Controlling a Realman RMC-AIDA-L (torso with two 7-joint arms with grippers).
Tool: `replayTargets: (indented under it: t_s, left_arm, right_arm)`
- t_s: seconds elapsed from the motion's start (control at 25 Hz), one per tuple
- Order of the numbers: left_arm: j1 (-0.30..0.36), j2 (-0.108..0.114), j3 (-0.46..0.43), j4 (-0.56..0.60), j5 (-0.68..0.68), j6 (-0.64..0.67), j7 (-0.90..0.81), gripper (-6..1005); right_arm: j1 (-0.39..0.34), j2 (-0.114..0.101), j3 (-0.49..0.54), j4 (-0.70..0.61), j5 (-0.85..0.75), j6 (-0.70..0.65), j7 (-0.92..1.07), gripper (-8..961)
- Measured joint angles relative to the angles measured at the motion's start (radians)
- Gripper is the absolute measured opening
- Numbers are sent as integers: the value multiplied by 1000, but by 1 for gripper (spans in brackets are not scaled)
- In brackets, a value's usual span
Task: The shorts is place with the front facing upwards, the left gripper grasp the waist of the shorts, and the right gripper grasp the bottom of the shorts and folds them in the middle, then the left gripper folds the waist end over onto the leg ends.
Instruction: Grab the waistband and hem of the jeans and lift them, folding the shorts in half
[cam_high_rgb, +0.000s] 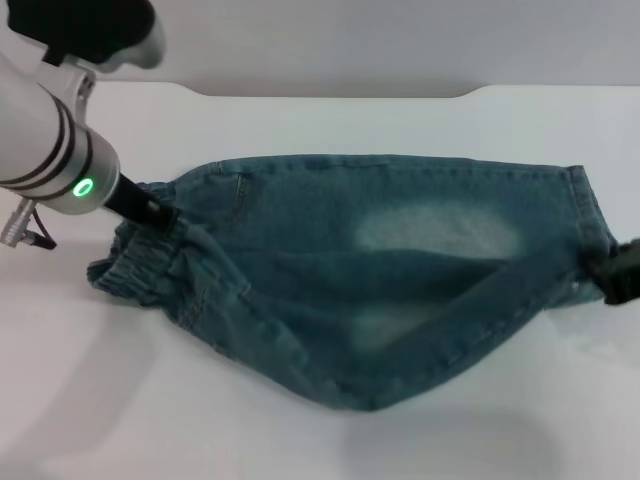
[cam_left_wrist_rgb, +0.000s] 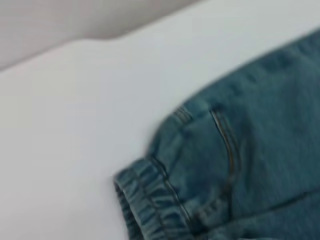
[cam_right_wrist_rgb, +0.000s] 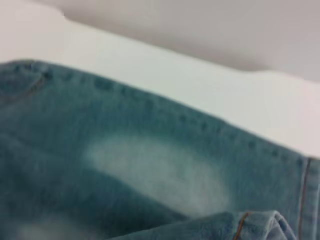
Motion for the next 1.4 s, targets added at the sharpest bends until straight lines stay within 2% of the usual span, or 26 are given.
replayTargets:
  t_s: [0.24, 0.48, 0.68, 1.0, 1.4]
  left_arm:
    - [49, -2, -17, -5, 0, 125, 4, 39]
    - [107, -4, -19, -32, -1, 289, 5, 38]
    - [136, -6, -13, -27, -2, 383, 4, 39]
    - [178, -8, 0, -12, -7, 475, -3, 39]
    - [187, -8, 5, 23, -8, 526, -4, 47]
  right_arm:
    - [-51, 1, 6, -1, -6, -180, -48, 80]
    - [-161, 5, -8, -26, -12, -497, -49, 81]
    - [-220, 6, -48, -101, -12, -766, -49, 80]
    - [-228, 8, -111, -161, -11, -857, -13, 78]
    - [-216, 8, -97, -275, -10, -922, 57, 79]
